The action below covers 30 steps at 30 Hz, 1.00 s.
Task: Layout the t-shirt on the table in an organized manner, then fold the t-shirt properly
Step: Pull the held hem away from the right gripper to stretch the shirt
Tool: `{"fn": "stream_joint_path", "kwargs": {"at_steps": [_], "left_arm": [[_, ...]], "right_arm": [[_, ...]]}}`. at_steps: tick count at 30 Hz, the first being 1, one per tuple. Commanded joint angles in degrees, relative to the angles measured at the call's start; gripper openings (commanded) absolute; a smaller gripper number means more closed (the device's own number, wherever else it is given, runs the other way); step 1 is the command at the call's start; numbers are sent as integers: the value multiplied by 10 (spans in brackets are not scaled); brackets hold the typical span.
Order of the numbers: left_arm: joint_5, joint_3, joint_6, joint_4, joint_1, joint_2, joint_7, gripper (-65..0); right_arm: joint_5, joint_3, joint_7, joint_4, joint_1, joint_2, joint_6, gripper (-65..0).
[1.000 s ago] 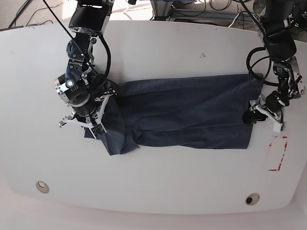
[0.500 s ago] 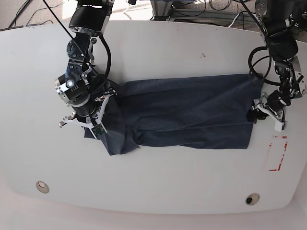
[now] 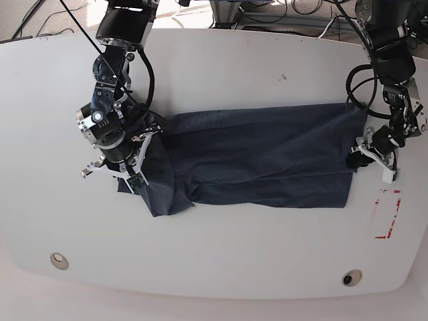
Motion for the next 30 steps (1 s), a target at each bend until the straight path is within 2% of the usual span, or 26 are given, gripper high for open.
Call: {"fn": "stream_joint_path", "kwargs": {"at_steps": [1,4,13,22,30], "left_arm": [[-10,-2,-2,8,-12,-12,-9,-556],[-10,-2,-1,8,-13,-12,-9,-650],[-10,-2,-1,23,-12,-12,-10,-650],[-10,-3,-1,156,28,-12,-5,-650],[-9,-3,-1,271,69,-12,-5,-650]], "right_arm": [[3,1,12,12,10,2,-3,-650],[3,1,12,12,10,2,-3,-650],[3,1,12,12,10,2,-3,-650],[4,1,12,39,10,2,-3,-650],[-1,0,12,61,11,-12,-3,-650]]}}
